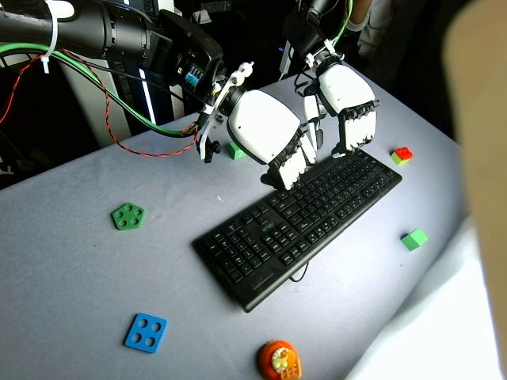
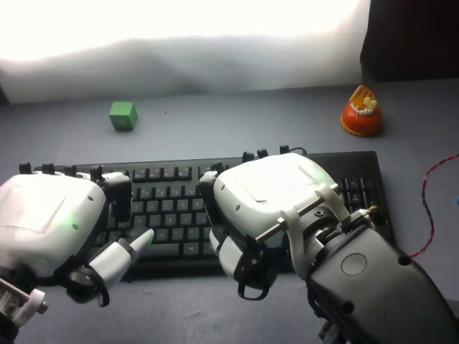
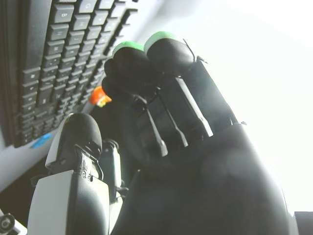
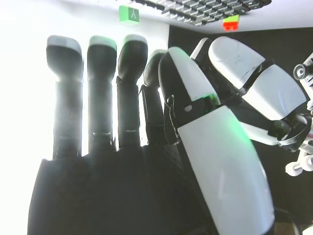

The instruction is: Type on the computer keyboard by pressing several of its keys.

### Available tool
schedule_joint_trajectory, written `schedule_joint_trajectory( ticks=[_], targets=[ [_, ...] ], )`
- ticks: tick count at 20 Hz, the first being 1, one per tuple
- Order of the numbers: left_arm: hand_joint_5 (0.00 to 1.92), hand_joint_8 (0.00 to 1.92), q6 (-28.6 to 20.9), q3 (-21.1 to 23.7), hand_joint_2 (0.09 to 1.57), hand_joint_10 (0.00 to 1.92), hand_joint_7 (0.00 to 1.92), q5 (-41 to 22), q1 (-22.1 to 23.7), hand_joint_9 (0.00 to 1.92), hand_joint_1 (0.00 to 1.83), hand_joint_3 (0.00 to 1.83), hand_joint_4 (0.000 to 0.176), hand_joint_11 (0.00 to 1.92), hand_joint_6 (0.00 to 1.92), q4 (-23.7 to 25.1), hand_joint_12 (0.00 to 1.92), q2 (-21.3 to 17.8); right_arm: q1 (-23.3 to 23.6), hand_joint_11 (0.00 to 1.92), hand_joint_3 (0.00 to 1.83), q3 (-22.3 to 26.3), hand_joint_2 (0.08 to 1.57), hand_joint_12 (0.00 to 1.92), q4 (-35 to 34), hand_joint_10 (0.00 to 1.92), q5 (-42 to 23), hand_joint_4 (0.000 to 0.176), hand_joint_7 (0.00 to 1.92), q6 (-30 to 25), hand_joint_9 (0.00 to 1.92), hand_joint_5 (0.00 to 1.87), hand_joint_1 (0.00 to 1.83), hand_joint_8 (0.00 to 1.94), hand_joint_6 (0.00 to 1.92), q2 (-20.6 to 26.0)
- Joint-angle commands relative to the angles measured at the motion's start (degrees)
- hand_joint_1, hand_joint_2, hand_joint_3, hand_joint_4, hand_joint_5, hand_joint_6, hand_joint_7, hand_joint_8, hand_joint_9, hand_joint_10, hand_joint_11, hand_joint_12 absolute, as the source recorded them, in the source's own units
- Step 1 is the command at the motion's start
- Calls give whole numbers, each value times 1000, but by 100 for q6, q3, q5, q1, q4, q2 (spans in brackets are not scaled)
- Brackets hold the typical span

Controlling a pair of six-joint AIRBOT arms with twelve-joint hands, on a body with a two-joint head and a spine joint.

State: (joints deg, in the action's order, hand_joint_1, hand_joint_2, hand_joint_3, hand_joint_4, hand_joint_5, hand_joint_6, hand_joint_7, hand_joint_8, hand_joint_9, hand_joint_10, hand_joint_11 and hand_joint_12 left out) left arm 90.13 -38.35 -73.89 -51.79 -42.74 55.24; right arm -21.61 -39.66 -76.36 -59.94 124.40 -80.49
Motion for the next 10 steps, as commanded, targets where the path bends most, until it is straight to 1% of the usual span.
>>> schedule_joint_trajectory(
  ticks=[1, 2, 3, 4, 5, 6, 7, 9, 10],
  targets=[
    [122, 49, -31, -61, 1170, 90, 135, -573, 13, 122, 178, 161, 0, 1, 126, 277, 558, -8, 19, 0, 286, -15, 1010, 404, 468, 117, -187, 0, 139, -14, 99, 89, 137, 52, 137, -9],
    [191, 5, -40, -78, 1236, 19, 178, -573, 8, 175, 219, 20, 0, 0, 28, 277, 633, -9, 15, 0, 68, -29, 1119, 393, 468, 35, -186, 0, 146, -15, 122, 103, 222, 3, 37, -14],
    [168, 0, -65, -105, 1261, 2, 161, -573, -5, 165, 211, 9, 0, 0, 3, 277, 578, -10, 11, 0, 34, -49, 1164, 420, 468, 16, -186, 0, 144, -19, 133, 120, 351, 1, 17, -24],
    [168, 0, -80, -119, 1261, 2, 161, -576, -15, 165, 211, 9, 0, 0, 3, 277, 578, -10, 8, 0, 34, -64, 1164, 420, 469, 16, -186, 0, 144, -26, 133, 120, 351, 1, 17, -34],
    [146, 0, -119, -136, 1271, 0, 146, -590, -45, 156, 195, 10, 0, 0, 1, 277, 559, -10, -3, 0, 25, -90, 1168, 479, 469, 14, -186, 0, 147, -29, 138, 124, 365, 2, 14, -60],
    [136, 1, -157, -146, 1282, 1, 130, -622, -85, 142, 187, 9, 0, 0, 0, 277, 516, -10, -17, 0, 19, -116, 1172, 551, 469, 14, -190, 0, 153, -29, 149, 128, 328, 2, 12, -90],
    [134, 1, -159, -144, 1284, 1, 127, -642, -102, 139, 186, 9, 0, 0, 0, 277, 507, -10, -22, 0, 18, -130, 1173, 566, 470, 14, -195, 0, 155, -28, 151, 129, 320, 3, 11, -104],
    [147, 6, -162, -117, 1286, 4, 152, -710, -210, 151, 231, 4, 0, 0, 4, 277, 524, -2, -57, 0, 16, -247, 1193, 439, 474, 2, -218, 0, 136, -18, 132, 107, 409, 0, 1, -201],
    [180, 6, -162, -112, 1280, 7, 173, -728, -269, 169, 252, 0, 0, 0, 11, 277, 565, 22, -73, 0, 19, -315, 1225, 469, 474, 10, -218, 0, 156, 15, 161, 115, 448, 5, 2, -256]
  ],
)
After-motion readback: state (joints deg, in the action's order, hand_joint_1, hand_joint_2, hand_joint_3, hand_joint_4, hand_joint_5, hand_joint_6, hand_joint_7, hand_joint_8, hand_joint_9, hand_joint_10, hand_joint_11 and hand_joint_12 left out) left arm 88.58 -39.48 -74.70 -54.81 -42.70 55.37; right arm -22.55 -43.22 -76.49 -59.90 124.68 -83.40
